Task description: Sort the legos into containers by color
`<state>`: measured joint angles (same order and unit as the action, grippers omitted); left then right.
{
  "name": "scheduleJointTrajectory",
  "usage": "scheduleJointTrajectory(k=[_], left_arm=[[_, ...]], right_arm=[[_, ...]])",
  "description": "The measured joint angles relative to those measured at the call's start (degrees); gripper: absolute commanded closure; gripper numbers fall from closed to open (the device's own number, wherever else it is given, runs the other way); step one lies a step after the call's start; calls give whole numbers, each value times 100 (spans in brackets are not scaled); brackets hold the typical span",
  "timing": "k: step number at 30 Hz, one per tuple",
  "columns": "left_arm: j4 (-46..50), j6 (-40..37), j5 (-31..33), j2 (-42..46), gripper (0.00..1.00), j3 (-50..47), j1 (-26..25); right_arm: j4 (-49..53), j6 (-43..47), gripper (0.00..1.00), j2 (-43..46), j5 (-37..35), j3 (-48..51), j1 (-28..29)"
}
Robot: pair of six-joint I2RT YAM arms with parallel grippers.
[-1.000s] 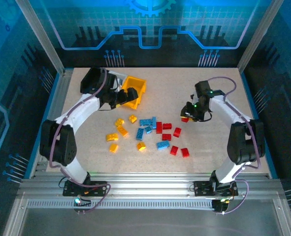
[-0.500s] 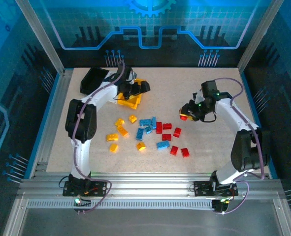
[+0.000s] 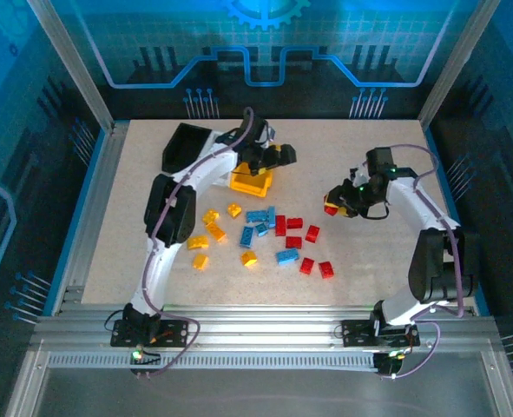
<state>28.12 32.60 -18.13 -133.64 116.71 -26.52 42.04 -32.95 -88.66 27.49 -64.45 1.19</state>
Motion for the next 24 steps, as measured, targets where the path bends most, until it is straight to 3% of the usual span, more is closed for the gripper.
scheduleJointTrajectory(k=[8, 14, 19, 24], left_arm=[[-98, 531, -221, -160, 1, 190, -750], [31, 494, -275, 7, 1, 269, -551], [120, 343, -229, 979, 1, -664, -195], [125, 92, -70, 2463, 1, -1980, -33]], right_arm=[[76, 63, 68, 442, 0, 146, -463], [83, 11, 68, 535, -39, 107, -435], [195, -57, 69, 378, -249, -431, -35], [240, -122, 69, -319, -516, -1408, 603]])
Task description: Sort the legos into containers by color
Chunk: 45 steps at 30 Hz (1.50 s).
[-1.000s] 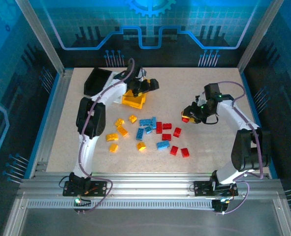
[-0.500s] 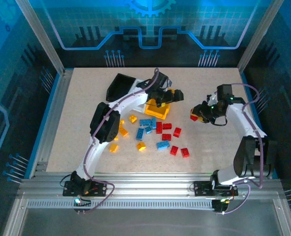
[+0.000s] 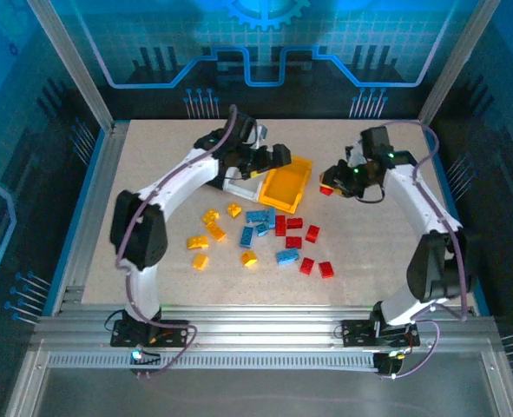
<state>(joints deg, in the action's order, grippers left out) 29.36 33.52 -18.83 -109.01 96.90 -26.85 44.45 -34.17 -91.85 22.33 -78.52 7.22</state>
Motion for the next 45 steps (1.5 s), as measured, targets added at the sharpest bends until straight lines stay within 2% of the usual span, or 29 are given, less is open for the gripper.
scheduleJointTrajectory(k=[5, 11, 15, 19, 31, 45], left_arm=[[42, -271, 188, 1491, 1, -1399, 216], [249, -413, 365, 2879, 1, -2905, 931], [533, -549, 426, 3501, 1, -3427, 1311], [704, -671, 426, 3814, 1, -3598, 1471], [741, -691, 396, 3980, 1, -3866, 1633], [140, -413, 55, 3860, 1, -4194, 1659]], right_arm=[[129, -37, 69, -1128, -262, -1110, 518], [321, -35, 67, -2400, -511, -2264, 870], [442, -57, 62, -2924, -632, -2708, 988], [535, -83, 53, -3134, -737, -2889, 1029], [745, -46, 35, -2999, -997, -2922, 1088], [1388, 313, 20, -358, -1683, -957, 1119]])
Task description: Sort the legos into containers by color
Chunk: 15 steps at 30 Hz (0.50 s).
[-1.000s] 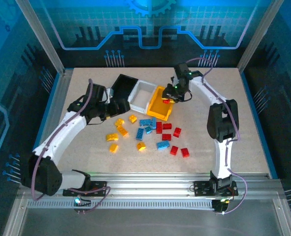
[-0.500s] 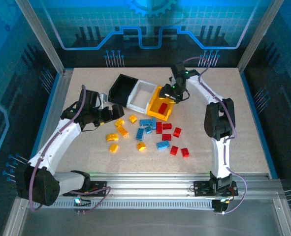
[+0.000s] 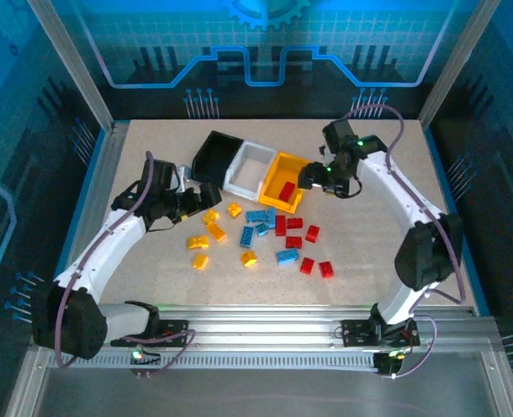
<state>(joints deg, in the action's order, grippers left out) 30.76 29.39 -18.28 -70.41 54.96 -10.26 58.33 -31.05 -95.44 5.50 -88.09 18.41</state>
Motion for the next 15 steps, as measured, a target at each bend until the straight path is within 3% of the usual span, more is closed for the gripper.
scheduleJointTrajectory(k=[8, 15], left_arm=[[-376, 494, -240, 50, 1, -446, 0], [-450, 723, -264, 551, 1, -951, -2]], right_arm=[[330, 68, 21, 905, -109, 1244, 2], [337, 44, 25, 1150, -59, 2240, 240]])
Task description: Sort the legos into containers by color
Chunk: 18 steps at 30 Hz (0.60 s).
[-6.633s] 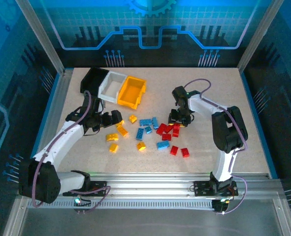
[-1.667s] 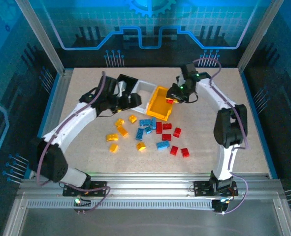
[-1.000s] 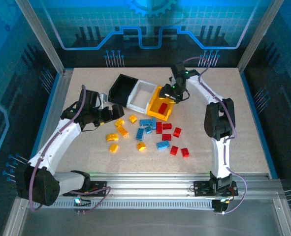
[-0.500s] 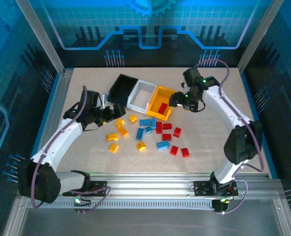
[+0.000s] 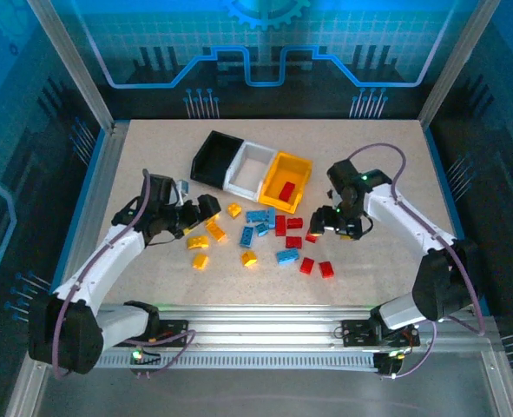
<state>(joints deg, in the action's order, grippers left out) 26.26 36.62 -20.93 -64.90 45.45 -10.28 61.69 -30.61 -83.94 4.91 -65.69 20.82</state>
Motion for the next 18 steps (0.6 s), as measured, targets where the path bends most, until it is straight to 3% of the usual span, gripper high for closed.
scheduleJointTrajectory(k=[10, 18], left_arm=[[44, 81, 2, 341, 1, -247, 0], [184, 70, 4, 621, 1, -275, 2]], right_arm=[[-332, -284, 34, 59, 22, 1123, 393], [-634, -396, 35, -31, 20, 1416, 553]])
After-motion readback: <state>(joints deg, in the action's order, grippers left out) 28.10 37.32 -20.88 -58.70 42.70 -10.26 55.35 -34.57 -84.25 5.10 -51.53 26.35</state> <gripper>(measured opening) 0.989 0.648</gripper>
